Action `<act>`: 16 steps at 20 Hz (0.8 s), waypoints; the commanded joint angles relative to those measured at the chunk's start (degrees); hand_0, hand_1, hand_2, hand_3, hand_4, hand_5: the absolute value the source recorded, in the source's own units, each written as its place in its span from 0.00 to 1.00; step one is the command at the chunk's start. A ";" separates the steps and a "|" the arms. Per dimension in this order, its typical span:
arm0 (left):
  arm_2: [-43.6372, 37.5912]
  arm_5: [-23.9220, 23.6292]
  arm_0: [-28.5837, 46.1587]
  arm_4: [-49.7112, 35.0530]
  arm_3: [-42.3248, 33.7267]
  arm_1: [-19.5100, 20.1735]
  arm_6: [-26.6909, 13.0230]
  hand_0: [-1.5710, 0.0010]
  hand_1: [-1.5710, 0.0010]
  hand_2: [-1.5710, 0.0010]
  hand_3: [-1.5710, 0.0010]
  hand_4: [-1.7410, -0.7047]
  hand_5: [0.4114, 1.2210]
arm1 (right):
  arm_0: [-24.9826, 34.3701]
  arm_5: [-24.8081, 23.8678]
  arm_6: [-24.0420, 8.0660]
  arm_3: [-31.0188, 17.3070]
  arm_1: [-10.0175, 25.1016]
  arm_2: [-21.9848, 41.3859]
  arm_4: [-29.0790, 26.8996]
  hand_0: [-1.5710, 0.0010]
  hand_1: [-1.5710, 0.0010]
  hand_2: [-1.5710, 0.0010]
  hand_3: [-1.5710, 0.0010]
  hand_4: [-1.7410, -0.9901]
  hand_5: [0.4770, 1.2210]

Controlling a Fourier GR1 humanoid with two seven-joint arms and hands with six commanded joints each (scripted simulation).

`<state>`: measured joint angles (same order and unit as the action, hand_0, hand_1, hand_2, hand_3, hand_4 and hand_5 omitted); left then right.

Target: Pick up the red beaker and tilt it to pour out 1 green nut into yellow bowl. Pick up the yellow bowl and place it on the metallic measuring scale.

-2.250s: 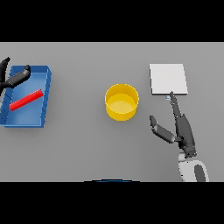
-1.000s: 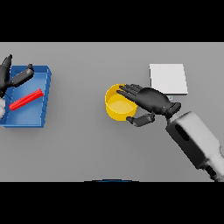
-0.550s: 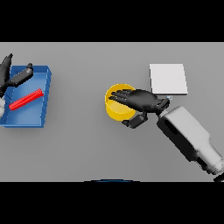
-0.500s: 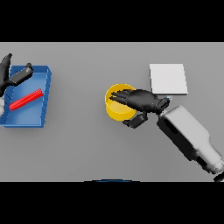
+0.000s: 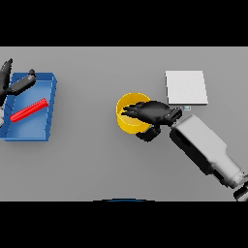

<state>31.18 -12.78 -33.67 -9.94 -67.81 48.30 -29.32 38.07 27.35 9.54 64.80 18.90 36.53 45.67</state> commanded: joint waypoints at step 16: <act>-0.41 -1.47 1.45 -0.57 -3.29 1.42 -1.64 1.00 1.00 1.00 1.00 0.90 0.39 | 0.34 5.05 1.22 2.21 1.85 1.04 -1.48 0.05 0.05 0.07 0.25 0.03 0.98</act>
<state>30.77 -14.25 -32.20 -10.51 -71.10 49.73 -30.94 38.41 32.41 10.81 66.99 20.79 37.56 44.17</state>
